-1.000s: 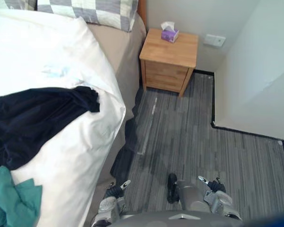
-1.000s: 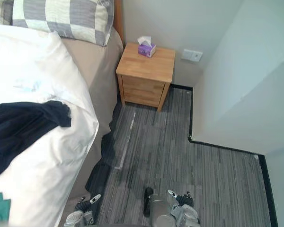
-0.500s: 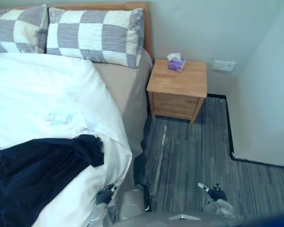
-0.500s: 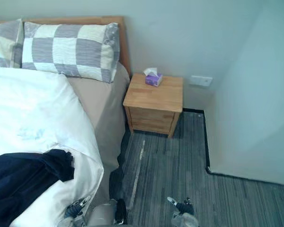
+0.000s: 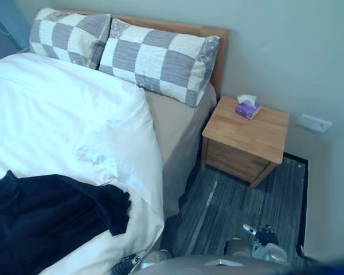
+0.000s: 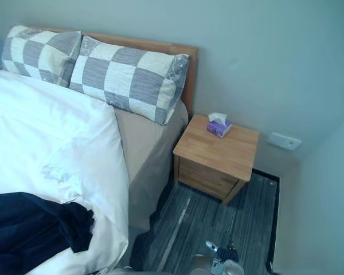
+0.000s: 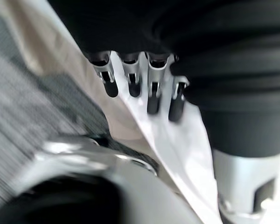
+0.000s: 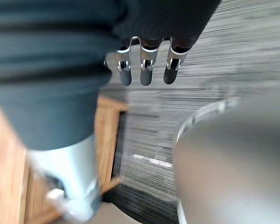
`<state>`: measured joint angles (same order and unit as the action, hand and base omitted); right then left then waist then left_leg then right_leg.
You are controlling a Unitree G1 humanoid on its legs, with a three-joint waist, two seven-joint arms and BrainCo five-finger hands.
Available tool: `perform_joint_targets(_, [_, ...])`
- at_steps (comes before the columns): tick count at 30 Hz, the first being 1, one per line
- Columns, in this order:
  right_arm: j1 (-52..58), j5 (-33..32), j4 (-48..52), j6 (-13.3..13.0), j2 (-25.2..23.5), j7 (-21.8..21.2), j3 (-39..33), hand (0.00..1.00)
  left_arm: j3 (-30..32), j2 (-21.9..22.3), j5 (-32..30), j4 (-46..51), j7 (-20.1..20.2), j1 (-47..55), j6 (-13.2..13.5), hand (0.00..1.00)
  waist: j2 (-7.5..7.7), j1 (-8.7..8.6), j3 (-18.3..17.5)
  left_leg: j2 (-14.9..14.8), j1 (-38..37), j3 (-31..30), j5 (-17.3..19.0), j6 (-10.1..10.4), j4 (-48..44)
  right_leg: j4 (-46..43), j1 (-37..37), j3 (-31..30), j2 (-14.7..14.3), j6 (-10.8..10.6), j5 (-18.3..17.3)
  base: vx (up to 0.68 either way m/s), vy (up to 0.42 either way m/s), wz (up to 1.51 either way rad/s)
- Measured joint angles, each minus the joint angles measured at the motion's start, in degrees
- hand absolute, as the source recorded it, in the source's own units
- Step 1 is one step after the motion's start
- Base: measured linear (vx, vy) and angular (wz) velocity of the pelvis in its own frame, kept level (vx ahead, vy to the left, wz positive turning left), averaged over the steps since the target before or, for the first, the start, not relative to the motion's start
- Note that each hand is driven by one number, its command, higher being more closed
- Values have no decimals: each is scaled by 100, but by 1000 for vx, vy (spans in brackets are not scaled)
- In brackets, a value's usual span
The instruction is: Tidy the bed and pick cloth on bed and put in laundry
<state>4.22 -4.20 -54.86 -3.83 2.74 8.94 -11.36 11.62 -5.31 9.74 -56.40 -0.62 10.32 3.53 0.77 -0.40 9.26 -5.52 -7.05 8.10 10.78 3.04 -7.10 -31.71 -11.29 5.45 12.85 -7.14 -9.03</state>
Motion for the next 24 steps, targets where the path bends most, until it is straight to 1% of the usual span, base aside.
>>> perform_joint_targets(1, [-41,67,-98,28,-49,-61,130,0,19,-104,88,-126,-198,-185,-83,0,175,7,6,31,2,-296,-62,183,86,800,354,-245,-39,75,-285,194,-452,86])
perform_joint_targets(2, [-187,107,-198,79,49,-90,94,0,31,63,89,-179,-240,-273,-75,0,-70,33,44,-154,40,-371,-145,189,152,905,397,-59,-214,135,-182,217,-457,106])
perform_joint_targets(3, [-233,112,-155,96,95,-82,70,0,42,202,83,-163,-236,-321,-30,0,-311,7,44,-311,307,-439,-227,177,78,878,396,-8,-400,133,-171,168,-298,93])
perform_joint_targets(4, [-228,112,-125,113,114,-79,85,0,90,305,84,-151,-239,-376,-28,0,-456,8,75,-440,355,-588,-201,217,69,633,358,-222,-594,132,-172,138,-215,115])
perform_joint_targets(5, [-221,100,-70,119,112,-85,102,0,200,423,86,-102,-247,-411,-2,0,-515,31,102,-561,360,-787,-199,229,101,96,182,-647,-806,123,-177,77,-206,113])
perform_joint_targets(6, [-246,135,-12,134,160,-88,270,0,319,579,89,-113,-302,-484,60,0,-562,74,119,-753,335,-1067,-210,323,152,-788,-237,-1235,-1063,196,-380,46,-222,115])
perform_joint_targets(7, [-233,165,10,134,154,-93,381,0,369,580,88,-107,-345,-459,84,0,-441,69,91,-737,394,-1235,-259,414,210,-573,-187,-1499,-1090,259,-607,8,-334,134])
perform_joint_targets(8, [-209,190,12,132,34,-102,565,0,503,534,87,-74,-346,-447,101,0,-138,95,41,-548,485,-1528,-259,477,260,-20,-15,-1978,-1042,258,-834,26,-410,173])
perform_joint_targets(9, [-202,236,-67,213,-78,-114,632,0,595,418,88,-86,-363,-551,158,0,15,175,78,-636,533,-1979,-296,458,402,44,199,-1791,-1086,324,-1222,45,-389,160])
perform_joint_targets(10, [-201,260,-64,226,-102,-122,629,0,700,458,89,-96,-362,-538,163,0,20,186,62,-651,557,-2057,-349,426,407,61,191,-1606,-1064,384,-1246,53,-270,156])
perform_joint_targets(11, [-211,311,-60,222,-83,-138,631,0,942,590,109,-72,-385,-552,184,0,43,197,71,-585,753,-2130,-364,493,97,70,197,-1299,-1005,457,-1283,79,-153,129])
perform_joint_targets(12, [-218,327,-61,223,-40,-159,646,0,995,649,95,-85,-431,-542,180,0,-51,214,41,-561,908,-2157,-347,542,-18,73,263,-1014,-973,543,-1306,91,-140,125])
perform_joint_targets(13, [-220,327,-62,222,-13,-162,703,0,1025,696,95,-83,-441,-532,185,0,-85,231,24,-574,924,-2205,-424,633,33,78,302,-919,-967,556,-1339,128,-145,112])
perform_joint_targets(14, [-203,327,-77,221,26,-199,850,0,1143,804,97,-85,-451,-503,188,0,-183,276,-38,-628,924,-2200,-649,792,217,188,419,-701,-987,556,-1359,147,-128,98])
perform_joint_targets(15, [-224,327,-82,217,9,-211,1006,0,1165,848,97,-84,-463,-460,192,0,-184,303,-73,-662,967,-2185,-877,740,399,388,569,-439,-972,590,-1314,154,-106,101])
perform_joint_targets(16, [-244,326,-82,214,-34,-223,1048,0,1161,851,98,-79,-463,-458,200,0,-192,305,-92,-665,1020,-2132,-1018,694,459,496,646,-299,-947,603,-1276,189,-68,114])
perform_joint_targets(17, [-300,324,-98,213,-134,-232,1092,0,1156,842,100,-45,-467,-463,222,0,-179,294,-84,-668,1119,-1921,-1240,561,519,706,807,46,-865,619,-1188,127,-31,106])
perform_joint_targets(18, [-319,316,-119,210,-188,-232,1089,0,1149,827,98,-44,-468,-476,221,0,-161,286,-92,-663,1224,-1708,-1345,462,494,798,878,222,-848,629,-1136,140,-78,138])
perform_joint_targets(19, [-330,314,-128,209,-266,-231,1066,0,1137,757,98,-14,-470,-501,219,0,-102,262,-68,-719,1380,-892,-1405,222,358,977,1016,558,-800,649,-1048,77,-79,137])
perform_joint_targets(20, [-329,301,-132,208,-376,-229,1032,0,1146,687,109,67,-472,-539,212,0,-71,270,-25,-796,1551,-11,-1207,21,-74,1080,1196,829,-782,657,-1028,95,-94,119])
perform_joint_targets(21, [-322,269,-138,211,-408,-230,971,0,1129,668,101,84,-472,-556,208,0,-51,302,5,-865,1599,256,-1190,21,-343,1101,1291,904,-770,657,-1028,60,-36,94])
perform_joint_targets(22, [-317,234,-144,209,-422,-226,882,0,1065,659,92,90,-473,-589,207,0,-3,287,70,-835,1627,660,-1067,64,-723,1143,1487,993,-718,658,-1028,27,26,71])
perform_joint_targets(24, [-269,107,-159,204,-371,-231,729,0,845,602,29,66,-467,-573,199,0,-7,274,28,-691,1576,679,-1003,73,-733,1268,1690,999,-627,656,-1029,28,88,59])
